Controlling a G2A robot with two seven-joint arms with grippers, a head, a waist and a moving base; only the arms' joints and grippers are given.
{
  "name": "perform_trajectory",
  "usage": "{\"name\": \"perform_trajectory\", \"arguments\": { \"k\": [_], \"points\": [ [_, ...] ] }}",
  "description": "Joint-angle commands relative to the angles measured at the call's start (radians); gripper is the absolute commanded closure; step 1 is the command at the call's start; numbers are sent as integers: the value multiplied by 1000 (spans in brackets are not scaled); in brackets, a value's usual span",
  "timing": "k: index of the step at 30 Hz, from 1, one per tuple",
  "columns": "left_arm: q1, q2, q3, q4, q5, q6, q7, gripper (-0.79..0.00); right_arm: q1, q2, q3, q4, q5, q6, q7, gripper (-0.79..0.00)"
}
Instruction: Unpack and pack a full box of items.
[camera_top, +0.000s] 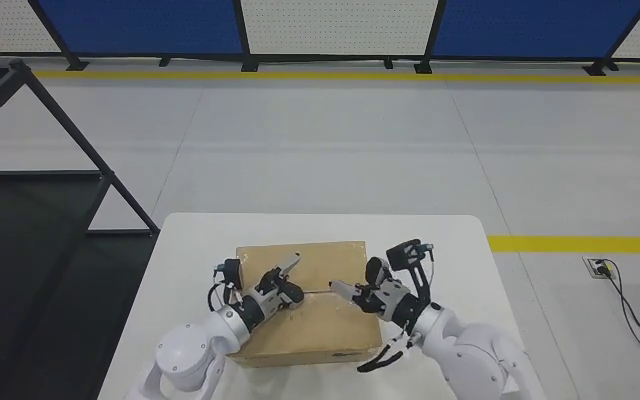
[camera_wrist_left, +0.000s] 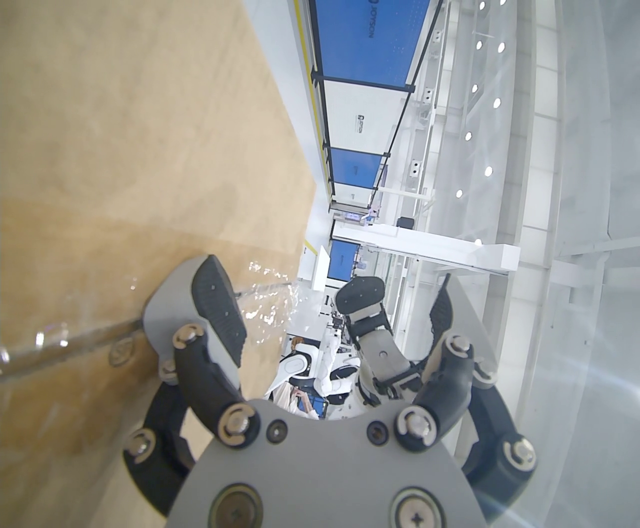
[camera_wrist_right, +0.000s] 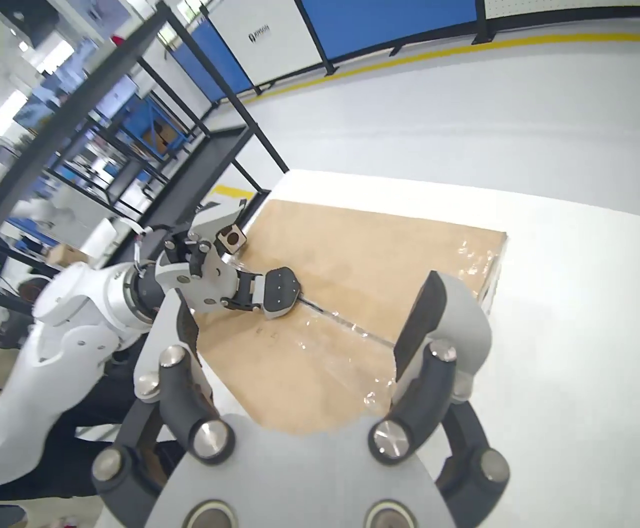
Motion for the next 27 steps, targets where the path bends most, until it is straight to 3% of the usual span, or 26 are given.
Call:
{"name": "perform_trajectory", "arguments": {
  "k": [1, 12, 18, 27],
  "points": [
    [7, 0, -12, -11, -11, -9, 5, -785, 14, 1, 14, 30, 71, -37, 25, 0],
    [79, 11, -127, -76, -52, -40, 39, -785, 33, 1, -3, 58, 94, -69, 87, 0],
    [128, 19, -190, -81, -59, -46, 34, -785, 129, -11, -77, 150, 190, -66, 194, 0],
    [195, 27, -258, -91, -97, -111, -17, -785, 268, -39, -173, 303, 244, 98, 265, 0]
  ]
}}
